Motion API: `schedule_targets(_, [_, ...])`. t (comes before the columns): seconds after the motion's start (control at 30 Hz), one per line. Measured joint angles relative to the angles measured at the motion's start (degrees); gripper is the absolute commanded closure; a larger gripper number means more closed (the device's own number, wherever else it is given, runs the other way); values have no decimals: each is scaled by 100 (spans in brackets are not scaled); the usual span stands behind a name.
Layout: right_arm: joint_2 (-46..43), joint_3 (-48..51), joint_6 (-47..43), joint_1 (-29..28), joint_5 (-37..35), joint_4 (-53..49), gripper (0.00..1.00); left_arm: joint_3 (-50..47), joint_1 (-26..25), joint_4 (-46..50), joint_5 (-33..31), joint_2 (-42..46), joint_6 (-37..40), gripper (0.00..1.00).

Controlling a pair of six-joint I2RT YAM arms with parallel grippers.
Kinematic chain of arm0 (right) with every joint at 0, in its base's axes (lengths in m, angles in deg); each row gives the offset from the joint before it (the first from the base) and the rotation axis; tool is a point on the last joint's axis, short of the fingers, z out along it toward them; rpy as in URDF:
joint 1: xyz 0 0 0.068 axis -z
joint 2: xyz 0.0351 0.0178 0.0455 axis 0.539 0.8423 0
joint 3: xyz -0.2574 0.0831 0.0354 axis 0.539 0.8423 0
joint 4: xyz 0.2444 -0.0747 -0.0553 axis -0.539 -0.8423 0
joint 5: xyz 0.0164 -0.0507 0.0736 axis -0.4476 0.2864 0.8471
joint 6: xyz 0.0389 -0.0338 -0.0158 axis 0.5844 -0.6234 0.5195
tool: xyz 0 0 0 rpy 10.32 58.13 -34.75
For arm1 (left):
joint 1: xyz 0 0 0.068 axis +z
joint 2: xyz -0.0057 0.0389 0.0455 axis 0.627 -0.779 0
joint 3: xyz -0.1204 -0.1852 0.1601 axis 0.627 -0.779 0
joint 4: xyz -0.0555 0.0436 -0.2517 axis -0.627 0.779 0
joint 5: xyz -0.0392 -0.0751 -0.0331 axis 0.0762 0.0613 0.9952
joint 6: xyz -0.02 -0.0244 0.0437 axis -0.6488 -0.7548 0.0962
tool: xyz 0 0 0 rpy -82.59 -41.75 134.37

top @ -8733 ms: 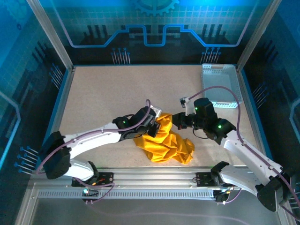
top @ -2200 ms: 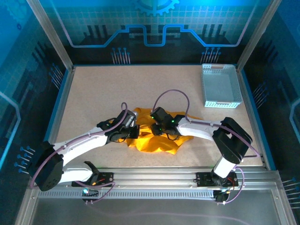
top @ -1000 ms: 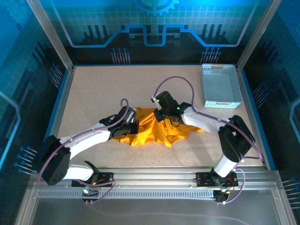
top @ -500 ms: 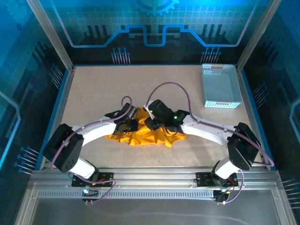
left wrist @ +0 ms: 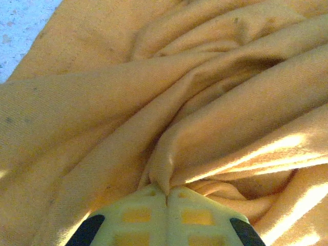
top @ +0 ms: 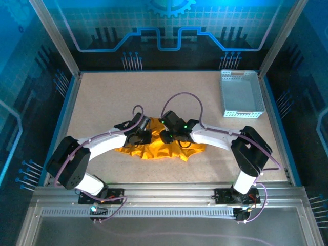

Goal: Fold the inside-out t-shirt

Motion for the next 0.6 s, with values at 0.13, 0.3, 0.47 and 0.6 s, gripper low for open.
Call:
schedule_targets(0.13, [184,-61,48,46,42,31,65,-7,0,-20,42,4,0,96])
schedule_targets(0.3, [391,-83,81,118,61,55,65,-37,0,-79,96,74,-2,95])
schedule_targets(0.47, [450,-199,83,116,127,87,63,-55,0,-131,162,125,-2,94])
schedule_targets(0.6, [472,-367,105,116,122,107,62,-170,0,-214,214,146,-7,93])
